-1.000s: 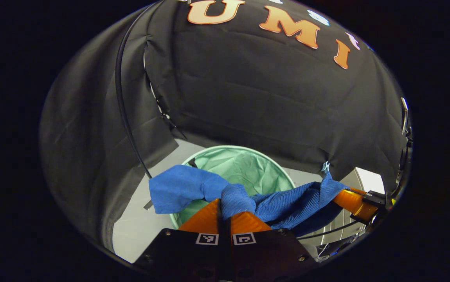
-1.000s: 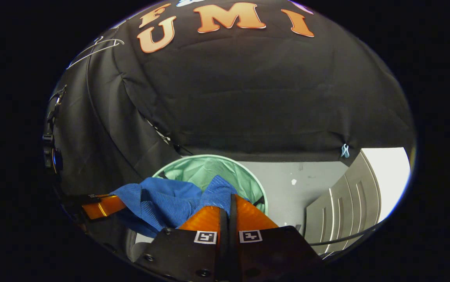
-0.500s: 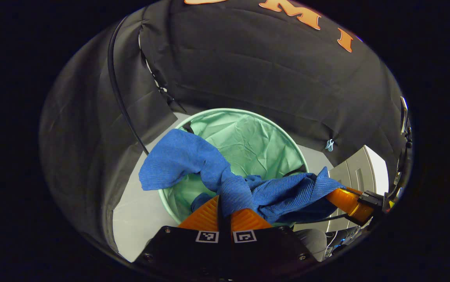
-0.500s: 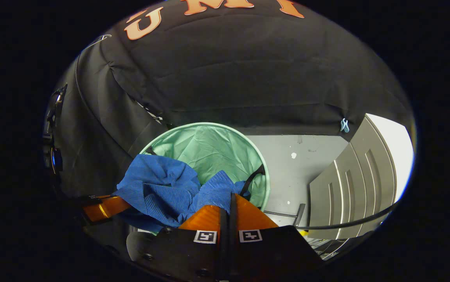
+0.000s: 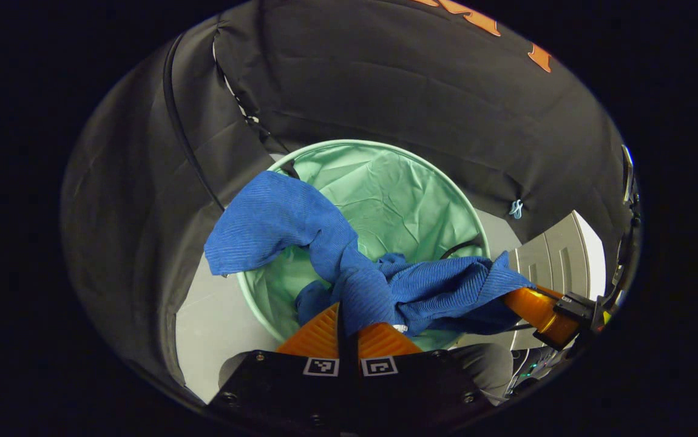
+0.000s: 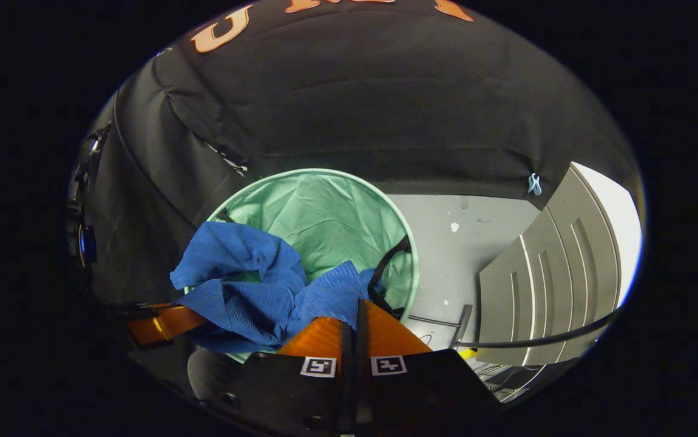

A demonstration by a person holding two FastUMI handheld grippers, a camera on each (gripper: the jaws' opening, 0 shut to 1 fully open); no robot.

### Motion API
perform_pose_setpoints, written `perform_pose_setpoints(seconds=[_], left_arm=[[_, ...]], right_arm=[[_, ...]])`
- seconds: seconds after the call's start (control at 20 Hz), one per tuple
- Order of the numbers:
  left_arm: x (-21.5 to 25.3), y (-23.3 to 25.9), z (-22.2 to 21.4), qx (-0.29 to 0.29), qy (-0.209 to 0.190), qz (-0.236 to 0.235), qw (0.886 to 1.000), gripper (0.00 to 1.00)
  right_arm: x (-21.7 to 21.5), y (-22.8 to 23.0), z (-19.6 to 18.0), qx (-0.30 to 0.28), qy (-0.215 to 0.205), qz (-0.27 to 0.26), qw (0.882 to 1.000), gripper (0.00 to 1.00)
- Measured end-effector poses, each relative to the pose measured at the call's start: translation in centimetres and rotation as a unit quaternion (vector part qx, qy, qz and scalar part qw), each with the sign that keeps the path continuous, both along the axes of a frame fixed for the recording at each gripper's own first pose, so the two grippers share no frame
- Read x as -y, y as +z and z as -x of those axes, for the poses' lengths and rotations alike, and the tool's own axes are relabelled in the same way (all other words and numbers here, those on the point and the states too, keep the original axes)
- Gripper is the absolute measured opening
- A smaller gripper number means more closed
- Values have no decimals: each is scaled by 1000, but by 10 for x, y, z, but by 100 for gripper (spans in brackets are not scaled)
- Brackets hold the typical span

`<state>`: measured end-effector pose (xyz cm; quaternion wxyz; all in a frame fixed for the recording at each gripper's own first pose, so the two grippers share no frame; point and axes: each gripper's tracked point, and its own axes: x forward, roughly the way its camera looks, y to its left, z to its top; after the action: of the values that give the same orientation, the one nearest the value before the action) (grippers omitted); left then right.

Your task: Grasp the clothes on the hanger with both hands and then place them into the laundry hamper below.

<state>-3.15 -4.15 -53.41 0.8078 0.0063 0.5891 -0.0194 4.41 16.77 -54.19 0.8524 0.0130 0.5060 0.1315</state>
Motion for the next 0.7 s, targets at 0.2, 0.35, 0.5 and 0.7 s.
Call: perform_pose_setpoints(seconds=[0.2, 0.35, 0.5, 0.7], left_arm=[[-6, -2, 2, -7, 10, -18, 1000, 2], [-10, -1, 4, -10, 19, -16, 1000, 4], [-12, -2, 5, -10, 24, -20, 999, 9], [-12, 2, 4, -8, 34, -19, 999, 23]], right_arm=[[-1, -1, 2, -4, 0, 2, 1000, 8], [-1, -2, 2, -8, -7, 2, 1000, 10], [1, -5, 3, -13, -14, 0, 1000, 10], [-1, -7, 7, -19, -11, -1, 1000, 15]])
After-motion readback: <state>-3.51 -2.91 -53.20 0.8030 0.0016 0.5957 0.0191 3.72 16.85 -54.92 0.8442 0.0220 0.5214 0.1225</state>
